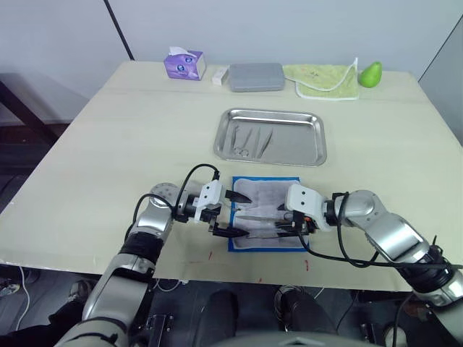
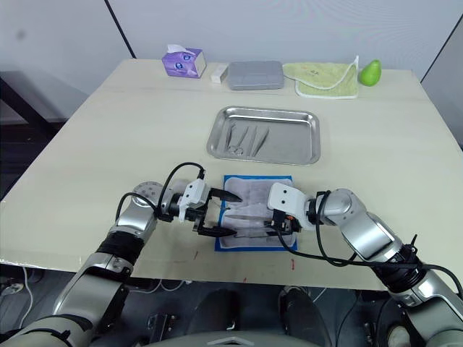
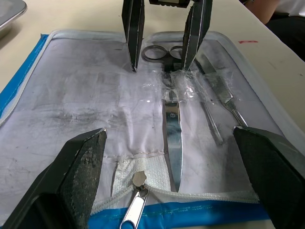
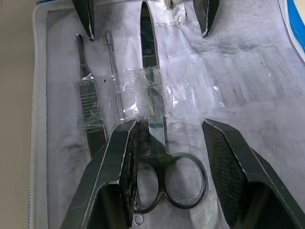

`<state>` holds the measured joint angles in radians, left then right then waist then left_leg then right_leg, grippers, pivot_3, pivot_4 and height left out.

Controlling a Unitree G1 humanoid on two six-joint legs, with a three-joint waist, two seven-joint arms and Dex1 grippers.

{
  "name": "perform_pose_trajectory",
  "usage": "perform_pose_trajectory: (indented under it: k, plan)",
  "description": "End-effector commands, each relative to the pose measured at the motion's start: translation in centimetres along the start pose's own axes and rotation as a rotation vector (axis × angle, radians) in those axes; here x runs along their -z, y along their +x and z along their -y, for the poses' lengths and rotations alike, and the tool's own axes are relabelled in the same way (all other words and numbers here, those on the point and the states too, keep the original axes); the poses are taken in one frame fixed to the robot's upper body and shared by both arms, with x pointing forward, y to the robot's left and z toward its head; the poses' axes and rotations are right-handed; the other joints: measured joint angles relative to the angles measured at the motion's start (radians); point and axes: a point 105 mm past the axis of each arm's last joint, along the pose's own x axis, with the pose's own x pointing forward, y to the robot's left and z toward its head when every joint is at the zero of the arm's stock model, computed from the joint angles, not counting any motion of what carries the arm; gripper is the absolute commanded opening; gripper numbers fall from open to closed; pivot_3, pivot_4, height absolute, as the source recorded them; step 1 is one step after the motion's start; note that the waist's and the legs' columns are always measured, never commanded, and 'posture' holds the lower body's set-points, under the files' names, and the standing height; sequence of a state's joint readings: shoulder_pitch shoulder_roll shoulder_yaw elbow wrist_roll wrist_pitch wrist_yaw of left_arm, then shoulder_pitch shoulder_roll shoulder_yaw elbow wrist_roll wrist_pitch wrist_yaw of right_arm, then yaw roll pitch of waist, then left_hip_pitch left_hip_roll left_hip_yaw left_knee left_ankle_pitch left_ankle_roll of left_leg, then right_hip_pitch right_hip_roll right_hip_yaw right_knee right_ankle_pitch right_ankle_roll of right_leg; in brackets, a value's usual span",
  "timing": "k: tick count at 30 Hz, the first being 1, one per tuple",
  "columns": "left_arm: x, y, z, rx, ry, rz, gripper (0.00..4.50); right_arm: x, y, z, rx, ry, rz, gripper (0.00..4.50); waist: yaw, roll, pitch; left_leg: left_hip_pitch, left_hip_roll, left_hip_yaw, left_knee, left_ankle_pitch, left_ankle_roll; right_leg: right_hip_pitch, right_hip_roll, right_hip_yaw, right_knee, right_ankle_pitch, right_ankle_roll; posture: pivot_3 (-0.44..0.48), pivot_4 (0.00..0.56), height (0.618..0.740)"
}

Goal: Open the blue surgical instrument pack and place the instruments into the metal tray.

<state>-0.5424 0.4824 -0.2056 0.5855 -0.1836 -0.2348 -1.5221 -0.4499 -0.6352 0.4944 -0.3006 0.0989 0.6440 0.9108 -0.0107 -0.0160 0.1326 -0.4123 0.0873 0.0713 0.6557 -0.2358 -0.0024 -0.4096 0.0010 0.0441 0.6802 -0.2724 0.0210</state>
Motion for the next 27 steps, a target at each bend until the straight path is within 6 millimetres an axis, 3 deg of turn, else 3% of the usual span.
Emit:
perform_pose_trajectory:
  k: [1,4,7,10,27]
  plan:
    - [1.8,0.3,1.2,0.025,-0.066,-0.036,4.5,1.4,0.5,-0.7,-0.017,0.039,-0.076,2.18,0.0,0.0,-0.001,0.0,0.0,0.0,0.0,0.0,0.0,0.0,0.0,0.0,0.0,0.0,0.0,0.0,0.15,0.74]
    - [1.7,0.3,1.2,0.024,-0.066,-0.035,4.5,2.2,0.7,-0.6,-0.008,0.08,-0.119,1.4,-0.001,0.001,-0.006,0.0,0.0,0.0,0.0,0.0,0.0,0.0,0.0,0.0,0.0,0.0,0.0,0.0,0.15,0.74]
    - [1.7,0.3,1.3,0.024,-0.067,-0.034,4.5,2.5,0.7,-0.7,-0.011,0.088,-0.136,0.08,-0.001,0.001,-0.009,0.0,0.0,0.0,0.0,0.0,0.0,0.0,0.0,0.0,0.0,0.0,0.0,0.0,0.15,0.74]
    - [1.7,0.3,1.3,0.023,-0.067,-0.034,4.5,2.4,0.7,-0.7,-0.012,0.087,-0.134,0.02,0.0,-0.001,-0.012,0.001,0.0,0.0,0.0,0.0,0.0,0.0,0.0,0.0,0.0,0.0,0.0,0.0,0.15,0.74]
    - [1.6,0.7,1.2,0.019,-0.071,-0.047,4.5,-2.2,-1.3,-0.2,-0.06,-0.032,-0.142,0.02,0.0,0.0,-0.011,-0.001,0.0,0.0,0.0,0.0,0.0,-0.001,0.0,0.0,0.0,0.0,0.0,0.0,0.15,0.74]
